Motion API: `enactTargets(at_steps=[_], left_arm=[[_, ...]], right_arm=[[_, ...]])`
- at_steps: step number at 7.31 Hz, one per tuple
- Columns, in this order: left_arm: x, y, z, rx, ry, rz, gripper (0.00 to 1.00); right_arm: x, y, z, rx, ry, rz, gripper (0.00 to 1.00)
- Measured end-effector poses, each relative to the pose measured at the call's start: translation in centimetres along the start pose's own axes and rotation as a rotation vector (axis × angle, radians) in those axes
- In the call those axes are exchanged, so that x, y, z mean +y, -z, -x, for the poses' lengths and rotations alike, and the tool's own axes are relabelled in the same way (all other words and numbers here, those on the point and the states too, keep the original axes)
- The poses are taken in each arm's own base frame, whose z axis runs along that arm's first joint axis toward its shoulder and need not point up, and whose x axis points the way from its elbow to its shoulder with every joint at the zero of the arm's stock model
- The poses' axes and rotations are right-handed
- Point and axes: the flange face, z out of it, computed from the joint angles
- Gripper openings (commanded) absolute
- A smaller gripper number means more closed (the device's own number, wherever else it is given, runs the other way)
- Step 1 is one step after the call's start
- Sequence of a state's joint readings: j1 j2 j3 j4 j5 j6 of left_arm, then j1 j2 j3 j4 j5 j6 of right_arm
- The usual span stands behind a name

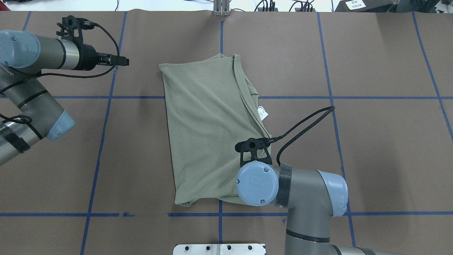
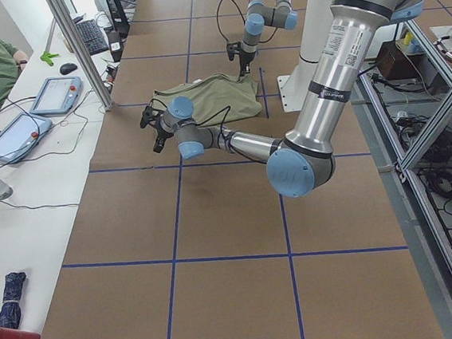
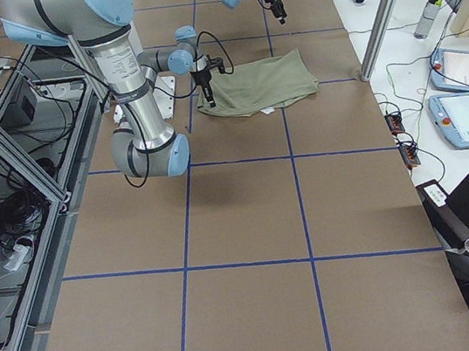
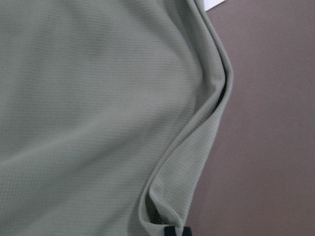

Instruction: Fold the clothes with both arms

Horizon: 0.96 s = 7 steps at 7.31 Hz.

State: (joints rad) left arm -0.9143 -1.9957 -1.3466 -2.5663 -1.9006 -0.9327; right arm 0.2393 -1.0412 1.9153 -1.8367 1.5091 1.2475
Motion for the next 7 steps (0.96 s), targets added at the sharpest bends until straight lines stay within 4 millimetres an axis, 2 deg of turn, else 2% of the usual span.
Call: enactTargets(at_steps=[1, 2, 3, 4, 6, 7], left_arm=[[0.0, 0.0, 0.0, 0.0, 0.0, 0.0, 1.0], [0.0, 0.0, 0.1, -0.001, 0.0, 0.001, 1.0], [0.0, -0.1, 0.1, -0.002, 0.001, 0.001, 1.0], [0.0, -0.1, 0.1, -0.002, 0.001, 0.001, 1.0], [0.1, -0.1, 0.0, -0.001, 0.001, 0.002, 1.0], [0.1, -0.1, 0.0, 0.0, 0.001, 0.002, 1.0]], right_arm=[[0.7, -0.2, -1.4, 0.009, -0.014, 0.0, 0.07], [1.5, -0.5, -2.0, 0.018, -0.031, 0.001, 0.21], [2.2, -1.0, -2.4, 0.029, -0.045, -0.004, 0.78], [2.8, -1.4, -2.7, 0.041, -0.053, -0.011, 1.0], [3.5, -1.3, -2.9, 0.042, -0.09, -0.03, 1.0], [3.6, -0.6, -3.0, 0.027, -0.1, -0.035, 1.0]])
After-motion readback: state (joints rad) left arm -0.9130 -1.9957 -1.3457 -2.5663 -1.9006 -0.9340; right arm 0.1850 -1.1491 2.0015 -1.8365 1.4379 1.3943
